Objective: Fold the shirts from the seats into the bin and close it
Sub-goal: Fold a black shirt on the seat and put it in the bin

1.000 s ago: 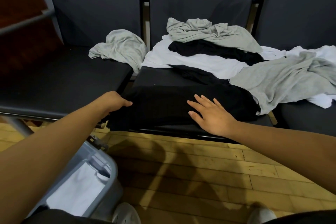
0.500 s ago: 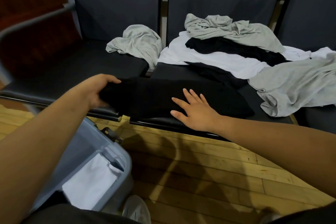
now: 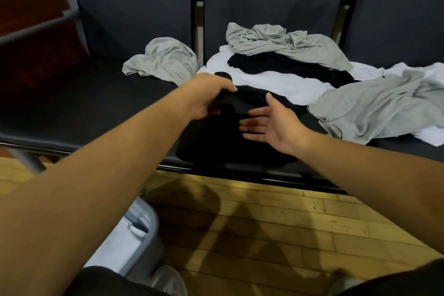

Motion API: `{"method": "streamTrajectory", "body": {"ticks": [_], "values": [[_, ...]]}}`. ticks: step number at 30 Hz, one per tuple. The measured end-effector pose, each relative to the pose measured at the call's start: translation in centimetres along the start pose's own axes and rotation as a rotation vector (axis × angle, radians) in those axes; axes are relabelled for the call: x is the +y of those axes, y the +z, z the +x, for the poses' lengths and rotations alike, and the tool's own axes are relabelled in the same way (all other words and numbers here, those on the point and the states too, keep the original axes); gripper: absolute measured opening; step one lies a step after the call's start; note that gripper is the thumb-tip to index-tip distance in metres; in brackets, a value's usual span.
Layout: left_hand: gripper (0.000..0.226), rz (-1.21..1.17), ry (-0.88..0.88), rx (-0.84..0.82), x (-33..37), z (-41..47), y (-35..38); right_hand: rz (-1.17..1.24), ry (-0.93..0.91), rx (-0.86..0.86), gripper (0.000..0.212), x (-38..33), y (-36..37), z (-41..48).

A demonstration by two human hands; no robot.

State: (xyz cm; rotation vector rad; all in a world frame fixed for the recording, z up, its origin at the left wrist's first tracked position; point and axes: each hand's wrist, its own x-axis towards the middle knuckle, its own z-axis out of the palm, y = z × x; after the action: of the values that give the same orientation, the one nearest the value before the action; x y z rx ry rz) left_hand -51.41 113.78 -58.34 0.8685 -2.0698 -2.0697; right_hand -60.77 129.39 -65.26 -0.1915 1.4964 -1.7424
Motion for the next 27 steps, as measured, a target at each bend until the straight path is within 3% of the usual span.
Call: {"method": "streamTrajectory", "body": {"ticks": [3, 5, 10, 14, 17, 18, 22, 27], "values": [[0.025, 0.054, -0.015, -0.176, -0.9, 0.9, 3.1, 0.049, 0.102, 0.025, 0.071, -0.3, -2.9, 0.1], [0.031, 0.103, -0.034, -0.211, -1.8, 1.2, 3.2, -0.086, 0.117, 0.058, 0.057, 0.0, -4.1, 0.3], [0.023, 0.153, -0.023, -0.02, -4.3, 1.9, 0.1, -0.543, -0.017, 0.209, 0.028, 1.1, -3.7, 0.2], [0.011, 0.209, -0.01, 0.191, -5.3, 2.5, -2.2, -0.53, -0.202, 0.311, 0.03, -0.7, -3.4, -0.1], [0.019, 0.374, 0.0, 0.309, -6.3, 3.3, -3.3, -0.674, -0.131, 0.35, 0.022, -0.8, -4.1, -0.3], [0.024, 0.41, -0.021, 0.317, -6.8, 3.5, -3.5, -0.787, -0.07, 0.347, 0.013, -0.6, -4.3, -0.6], [0.028, 0.398, -0.122, 0.268, -7.7, 3.9, -3.3, -1.102, 0.02, 0.351, 0.023, -0.2, -4.7, -0.6], [0.039, 0.222, -0.165, 0.229, -7.7, 3.6, -3.2, -1.103, -0.008, 0.407, 0.026, -0.4, -3.6, 0.0]]}}
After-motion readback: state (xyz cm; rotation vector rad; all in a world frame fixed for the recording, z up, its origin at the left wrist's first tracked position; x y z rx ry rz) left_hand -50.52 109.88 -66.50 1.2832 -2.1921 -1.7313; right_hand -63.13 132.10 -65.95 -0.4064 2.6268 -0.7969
